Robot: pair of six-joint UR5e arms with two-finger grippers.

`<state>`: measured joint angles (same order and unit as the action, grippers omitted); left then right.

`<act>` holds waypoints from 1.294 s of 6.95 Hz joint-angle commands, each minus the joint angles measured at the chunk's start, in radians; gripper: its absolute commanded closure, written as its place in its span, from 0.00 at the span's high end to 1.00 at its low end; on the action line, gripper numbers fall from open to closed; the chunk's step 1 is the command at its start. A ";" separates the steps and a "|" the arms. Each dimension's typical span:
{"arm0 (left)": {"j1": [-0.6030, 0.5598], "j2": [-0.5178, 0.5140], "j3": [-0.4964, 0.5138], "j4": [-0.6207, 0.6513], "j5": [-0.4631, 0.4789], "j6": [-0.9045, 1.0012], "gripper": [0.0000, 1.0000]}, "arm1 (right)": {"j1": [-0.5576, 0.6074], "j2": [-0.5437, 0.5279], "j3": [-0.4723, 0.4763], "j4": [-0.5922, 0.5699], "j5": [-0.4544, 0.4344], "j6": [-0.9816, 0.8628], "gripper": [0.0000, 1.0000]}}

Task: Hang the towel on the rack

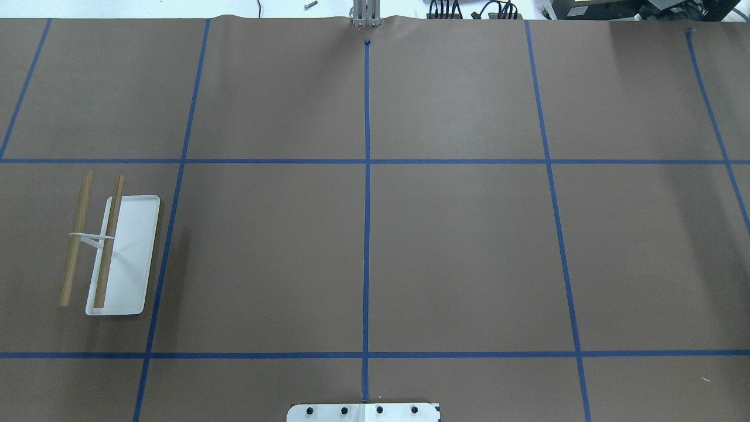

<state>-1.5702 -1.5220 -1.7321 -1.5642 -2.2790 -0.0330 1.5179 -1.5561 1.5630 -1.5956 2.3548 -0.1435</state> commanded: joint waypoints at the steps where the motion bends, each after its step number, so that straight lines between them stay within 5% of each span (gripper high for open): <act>1: -0.001 0.009 -0.010 -0.007 -0.011 0.001 0.98 | 0.004 -0.001 0.002 -0.003 0.000 -0.005 1.00; 6: 0.001 0.017 -0.011 -0.001 -0.042 -0.007 0.98 | 0.001 -0.073 0.086 0.011 -0.008 -0.002 1.00; 9: 0.001 0.032 -0.012 -0.002 -0.066 -0.007 0.98 | -0.001 -0.133 0.114 0.022 0.086 0.015 1.00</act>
<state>-1.5692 -1.4943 -1.7423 -1.5640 -2.3412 -0.0398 1.5182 -1.6698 1.6690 -1.5806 2.4112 -0.1332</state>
